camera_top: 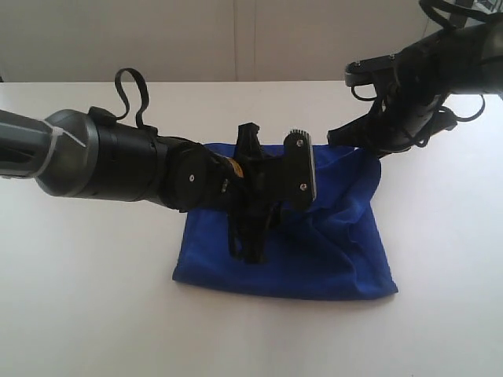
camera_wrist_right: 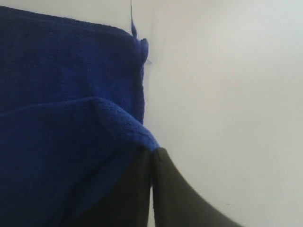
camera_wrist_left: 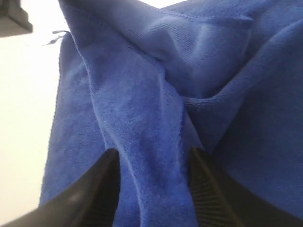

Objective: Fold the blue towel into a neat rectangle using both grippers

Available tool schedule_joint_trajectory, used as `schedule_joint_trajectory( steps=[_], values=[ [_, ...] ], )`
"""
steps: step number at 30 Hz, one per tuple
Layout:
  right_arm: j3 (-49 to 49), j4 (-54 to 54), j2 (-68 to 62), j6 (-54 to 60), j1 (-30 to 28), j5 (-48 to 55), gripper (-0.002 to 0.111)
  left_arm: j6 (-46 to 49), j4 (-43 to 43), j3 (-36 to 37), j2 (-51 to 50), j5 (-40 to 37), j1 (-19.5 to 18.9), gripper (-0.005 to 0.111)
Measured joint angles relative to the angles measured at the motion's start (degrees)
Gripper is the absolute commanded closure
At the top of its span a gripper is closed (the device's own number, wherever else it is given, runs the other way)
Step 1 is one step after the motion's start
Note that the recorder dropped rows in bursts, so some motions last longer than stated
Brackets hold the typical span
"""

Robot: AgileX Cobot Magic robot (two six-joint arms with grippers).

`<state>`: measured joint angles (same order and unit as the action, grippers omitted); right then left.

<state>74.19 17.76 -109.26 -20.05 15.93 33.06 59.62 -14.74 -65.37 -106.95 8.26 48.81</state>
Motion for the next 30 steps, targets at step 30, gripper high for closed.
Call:
schedule_joint_trajectory(
  steps=[30],
  values=[
    [0.00, -1.16, 0.00, 0.00, 0.00, 0.00, 0.108, -5.48, -0.36, 0.00, -0.48, -5.60, 1.49, 0.073]
  ],
)
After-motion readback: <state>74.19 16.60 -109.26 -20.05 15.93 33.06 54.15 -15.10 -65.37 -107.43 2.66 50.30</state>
